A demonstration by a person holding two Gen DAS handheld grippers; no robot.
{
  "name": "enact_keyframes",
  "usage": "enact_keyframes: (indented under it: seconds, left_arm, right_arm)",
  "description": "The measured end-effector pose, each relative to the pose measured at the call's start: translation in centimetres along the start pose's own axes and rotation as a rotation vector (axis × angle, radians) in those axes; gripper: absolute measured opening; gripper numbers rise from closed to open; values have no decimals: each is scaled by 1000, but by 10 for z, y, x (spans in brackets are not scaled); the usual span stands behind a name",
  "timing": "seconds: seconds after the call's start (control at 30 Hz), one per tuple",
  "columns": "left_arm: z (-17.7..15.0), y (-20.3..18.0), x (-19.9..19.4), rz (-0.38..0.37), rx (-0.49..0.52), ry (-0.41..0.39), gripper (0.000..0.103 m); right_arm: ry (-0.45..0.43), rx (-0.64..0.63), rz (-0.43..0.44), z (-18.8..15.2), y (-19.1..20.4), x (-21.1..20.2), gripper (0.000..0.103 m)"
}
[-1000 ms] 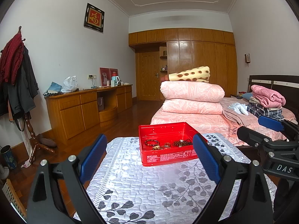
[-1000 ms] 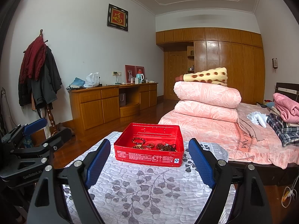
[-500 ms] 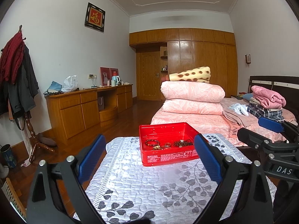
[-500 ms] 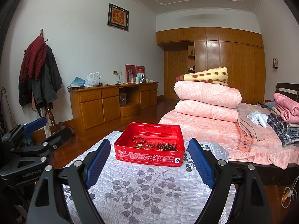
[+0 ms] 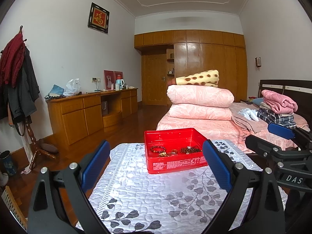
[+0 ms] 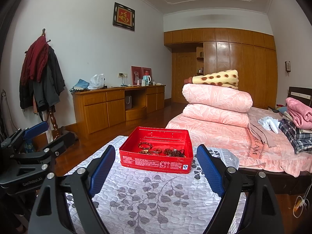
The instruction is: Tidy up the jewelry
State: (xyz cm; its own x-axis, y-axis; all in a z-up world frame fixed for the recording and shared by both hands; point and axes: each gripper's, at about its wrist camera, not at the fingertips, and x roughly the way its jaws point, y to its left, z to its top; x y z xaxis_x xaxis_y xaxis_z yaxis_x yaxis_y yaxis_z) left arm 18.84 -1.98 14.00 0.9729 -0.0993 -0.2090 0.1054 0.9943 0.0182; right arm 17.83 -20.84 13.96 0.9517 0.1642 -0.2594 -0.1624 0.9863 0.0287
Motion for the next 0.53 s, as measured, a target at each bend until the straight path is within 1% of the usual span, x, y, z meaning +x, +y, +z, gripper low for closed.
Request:
enact_keyframes:
  seconds: [0.53]
  left_arm:
    - [-2,3,2,-1,-8,11,93]
  right_arm:
    - [5,-3,0,-1,2,2,84]
